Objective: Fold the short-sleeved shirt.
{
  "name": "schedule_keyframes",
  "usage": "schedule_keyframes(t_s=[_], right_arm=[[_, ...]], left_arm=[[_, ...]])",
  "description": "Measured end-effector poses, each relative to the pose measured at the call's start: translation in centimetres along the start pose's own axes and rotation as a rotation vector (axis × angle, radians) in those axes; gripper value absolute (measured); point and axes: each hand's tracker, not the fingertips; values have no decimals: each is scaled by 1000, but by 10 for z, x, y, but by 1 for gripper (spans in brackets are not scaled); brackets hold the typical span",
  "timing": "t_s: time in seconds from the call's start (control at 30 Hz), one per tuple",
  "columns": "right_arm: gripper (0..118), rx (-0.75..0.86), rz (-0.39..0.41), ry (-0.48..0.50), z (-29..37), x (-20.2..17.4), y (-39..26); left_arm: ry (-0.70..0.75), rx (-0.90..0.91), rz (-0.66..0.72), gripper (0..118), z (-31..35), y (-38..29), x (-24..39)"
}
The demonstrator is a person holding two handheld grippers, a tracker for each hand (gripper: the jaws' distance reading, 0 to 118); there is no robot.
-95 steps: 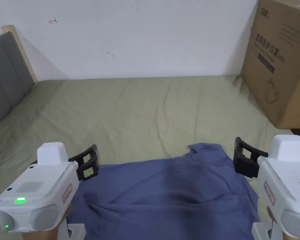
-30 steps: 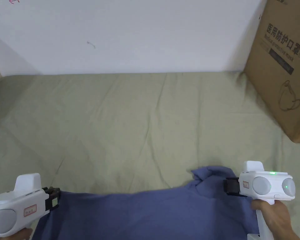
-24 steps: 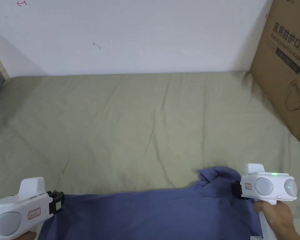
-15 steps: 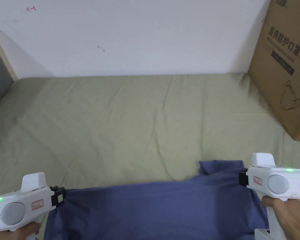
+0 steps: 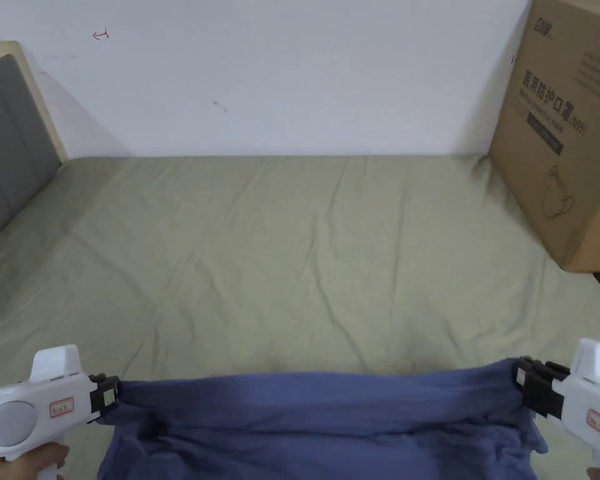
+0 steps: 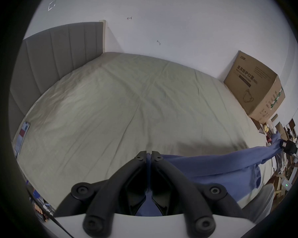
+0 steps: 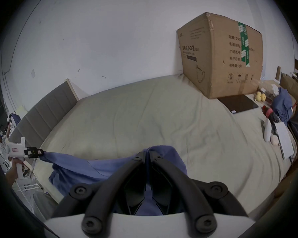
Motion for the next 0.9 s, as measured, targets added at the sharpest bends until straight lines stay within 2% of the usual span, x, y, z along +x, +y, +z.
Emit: schedule_keyframes(t_s=[0.17,0.4,0.47,0.63,0.67,0.7,0.77,0.8,0.83,0.87,0.9], right_arm=[[2,-96,-44,-45,7,6,-58],[2,-250,-79,-165,-23,29,-127],[2,-267,-92,-180,-31,33,-137],[3,-265,-62,-224,-31,24,-137],[7,-258,-61,-229,-25,17,-134],[18,-242,-50,-245,-19,12,-128],[70,-176,-11,-277,-8,5,-113],[90,-138,2,-264,1,-1,-106],[100,-88,12,-251,8,-5,-97],[100,-40,27,-241,16,-10,-84],[100,-11,43,-238,21,-15,-72]], left_arm=[[19,-97,-5,1,-12,-51,-18],[52,-149,-36,1,-21,-105,-25],[56,-151,-52,1,-17,-112,-21],[74,-136,-57,5,-4,-114,-12],[70,-129,-47,12,0,-111,-11],[76,-126,-35,20,5,-107,-9],[54,-84,5,65,16,-97,-7],[38,-45,15,85,22,-92,-4],[24,0,21,107,32,-85,0],[7,60,20,112,42,-77,5],[-7,117,22,112,50,-70,9]])
